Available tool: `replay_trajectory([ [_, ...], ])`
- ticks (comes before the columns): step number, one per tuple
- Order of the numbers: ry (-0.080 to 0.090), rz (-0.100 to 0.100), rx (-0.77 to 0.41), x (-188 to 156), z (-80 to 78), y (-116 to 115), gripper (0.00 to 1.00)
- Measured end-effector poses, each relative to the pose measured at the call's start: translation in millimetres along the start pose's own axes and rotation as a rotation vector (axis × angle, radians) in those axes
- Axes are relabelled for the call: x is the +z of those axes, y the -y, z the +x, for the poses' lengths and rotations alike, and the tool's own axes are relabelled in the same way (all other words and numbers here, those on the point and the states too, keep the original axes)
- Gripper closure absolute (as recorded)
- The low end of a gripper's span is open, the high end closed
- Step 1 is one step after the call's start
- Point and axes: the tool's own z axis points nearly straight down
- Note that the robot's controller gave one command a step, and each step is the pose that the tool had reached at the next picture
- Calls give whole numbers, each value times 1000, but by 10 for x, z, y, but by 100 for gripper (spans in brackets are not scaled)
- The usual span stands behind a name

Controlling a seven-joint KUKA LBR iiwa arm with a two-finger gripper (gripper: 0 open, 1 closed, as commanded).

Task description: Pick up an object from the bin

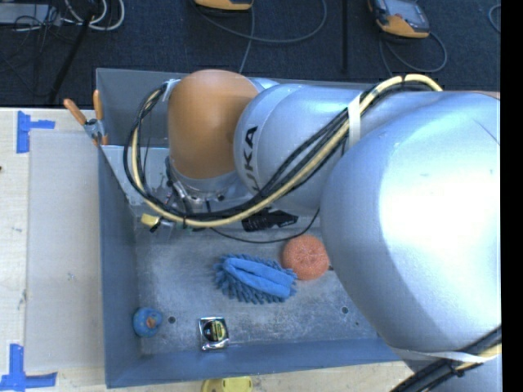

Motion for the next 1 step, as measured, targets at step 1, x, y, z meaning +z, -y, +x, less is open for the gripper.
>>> replay_trajectory([
  [1, 4, -3, 0, -166, -9, -8, 100],
])
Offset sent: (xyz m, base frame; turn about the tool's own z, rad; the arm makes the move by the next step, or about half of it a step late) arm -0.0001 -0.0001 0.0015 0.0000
